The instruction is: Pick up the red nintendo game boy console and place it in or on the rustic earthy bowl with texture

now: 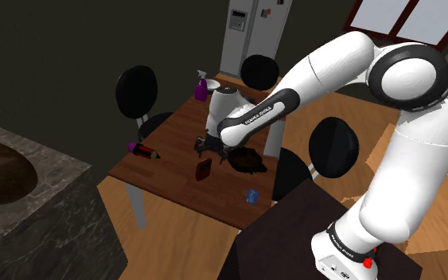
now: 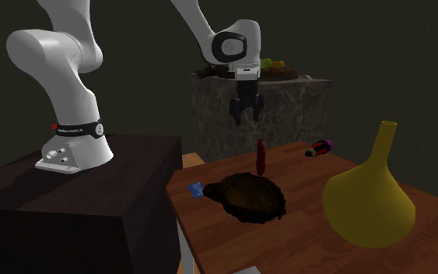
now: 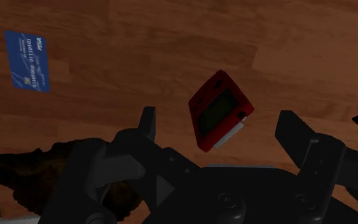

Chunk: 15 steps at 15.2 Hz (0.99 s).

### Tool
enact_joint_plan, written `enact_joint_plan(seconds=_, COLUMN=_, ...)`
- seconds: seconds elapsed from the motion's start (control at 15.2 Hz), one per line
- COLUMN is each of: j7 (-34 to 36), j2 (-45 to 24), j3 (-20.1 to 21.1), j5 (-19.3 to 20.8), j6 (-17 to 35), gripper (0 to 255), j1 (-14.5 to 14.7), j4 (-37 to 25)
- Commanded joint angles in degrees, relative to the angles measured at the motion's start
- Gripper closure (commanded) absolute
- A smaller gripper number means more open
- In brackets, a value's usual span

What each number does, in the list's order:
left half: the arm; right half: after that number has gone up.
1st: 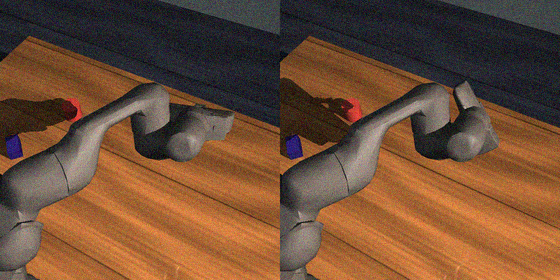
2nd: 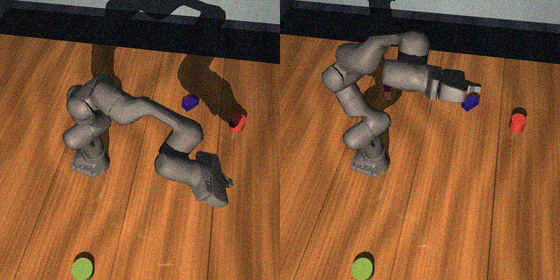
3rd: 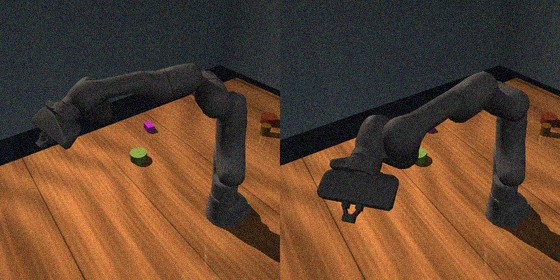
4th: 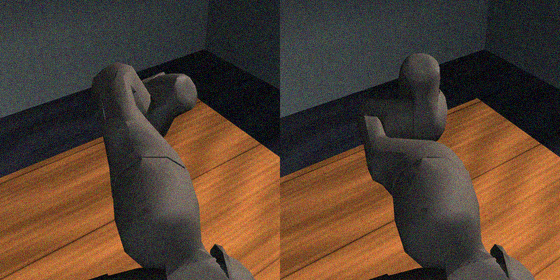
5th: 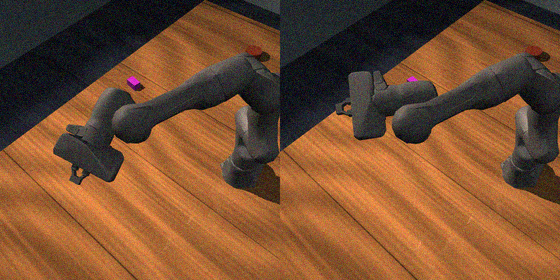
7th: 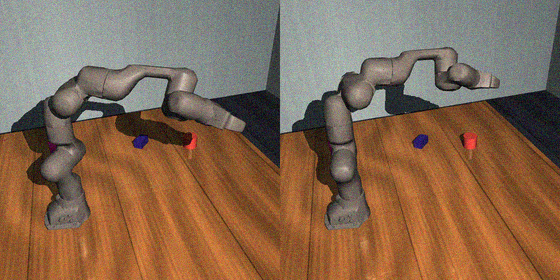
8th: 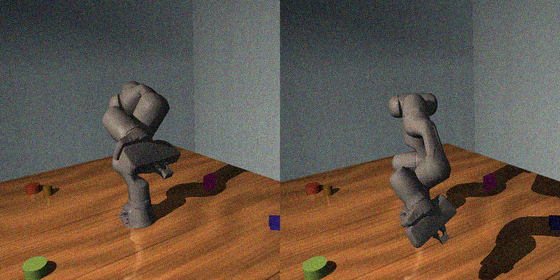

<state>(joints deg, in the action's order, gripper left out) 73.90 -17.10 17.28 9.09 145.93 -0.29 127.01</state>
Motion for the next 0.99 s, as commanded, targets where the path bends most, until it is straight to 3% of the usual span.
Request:
enact_joint_plan(seconds=0.0, j7=3.70, j2=-4.65, j3=-1.27, j5=1.34, j6=1.36, gripper=0, j1=1.22, j4=-3.37)
enact_joint_plan(seconds=0.26, j7=9.36, j2=-13.66, j3=-3.80, j5=2.33, j6=2.64, gripper=0, j1=3.81, j4=-11.44)
enact_joint_plan(seconds=0.92, j7=10.41, j2=-18.90, j3=-5.38, j5=3.84, j6=6.24, gripper=0, j1=5.12, j4=-13.08)
